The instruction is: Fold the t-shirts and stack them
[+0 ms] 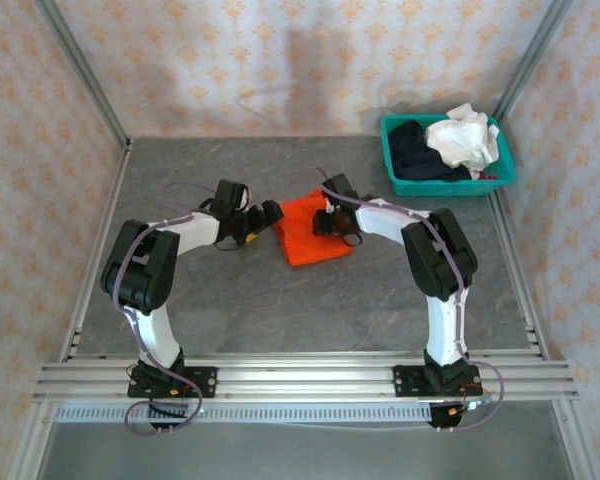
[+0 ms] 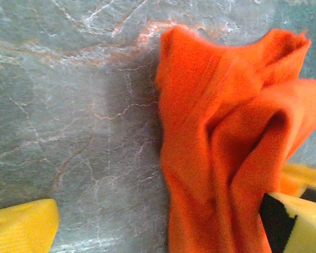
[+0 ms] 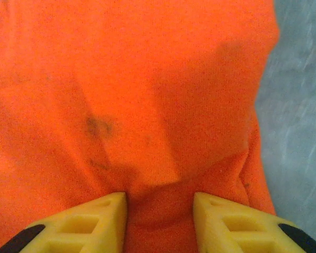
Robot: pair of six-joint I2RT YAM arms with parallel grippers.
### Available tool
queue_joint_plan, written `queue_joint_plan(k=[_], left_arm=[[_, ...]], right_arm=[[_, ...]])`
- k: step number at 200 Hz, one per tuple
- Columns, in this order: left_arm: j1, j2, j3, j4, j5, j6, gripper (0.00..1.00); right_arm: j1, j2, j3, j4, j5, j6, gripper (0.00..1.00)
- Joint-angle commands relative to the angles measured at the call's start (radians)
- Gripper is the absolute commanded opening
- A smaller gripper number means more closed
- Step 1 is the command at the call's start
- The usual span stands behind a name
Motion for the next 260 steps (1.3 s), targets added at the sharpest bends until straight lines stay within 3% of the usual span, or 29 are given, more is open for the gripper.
queue_joint_plan(k=[1,27,46,73,91,116,144,171,201,251,260], left_arm=[[-0.039,0.033,0.022,-0.034,-0.015,-0.006,0.93],[-0.05,0.042,0.0,-0.036,-0.011,-0.008,0.71],[-0.054,0.055,-0.006,-0.042,0.004,-0.002,0.61],[-0.055,0.055,-0.004,-0.062,0.0,0.02,0.35],[-0.055,0.059,0.013,-0.085,-0.007,0.044,0.28],[-0.055,0.06,0.038,-0.106,-0.013,0.066,0.29],[-0.055,0.106,0.057,-0.111,-0.01,0.069,0.3],[-0.055,0.115,0.066,-0.114,-0.012,0.067,0.49],[-0.055,0.119,0.078,-0.124,-0.015,0.072,0.42],[-0.055,0.13,0.095,-0.129,-0.016,0.072,0.44],[-0.055,0.13,0.095,-0.129,-0.015,0.072,0.44]], right_arm=[[0.032,-0.064,-0.11,-0.016,0.042,0.165,0.37],[0.062,-0.181,-0.255,0.086,0.045,0.347,0.38],[0.094,-0.264,-0.345,0.193,0.01,0.442,0.41],[0.099,-0.382,-0.374,0.181,0.055,0.427,0.56],[0.045,-0.399,-0.358,0.134,0.088,0.402,0.64],[-0.053,-0.347,-0.335,0.16,0.02,0.398,0.64],[-0.086,-0.236,-0.217,0.131,-0.062,0.347,0.54],[-0.086,-0.158,-0.136,0.13,-0.101,0.304,0.48],[-0.087,-0.08,-0.062,0.109,-0.167,0.287,0.39],[-0.087,-0.062,-0.025,0.062,-0.17,0.255,0.34],[-0.087,-0.065,-0.023,0.059,-0.178,0.244,0.28]])
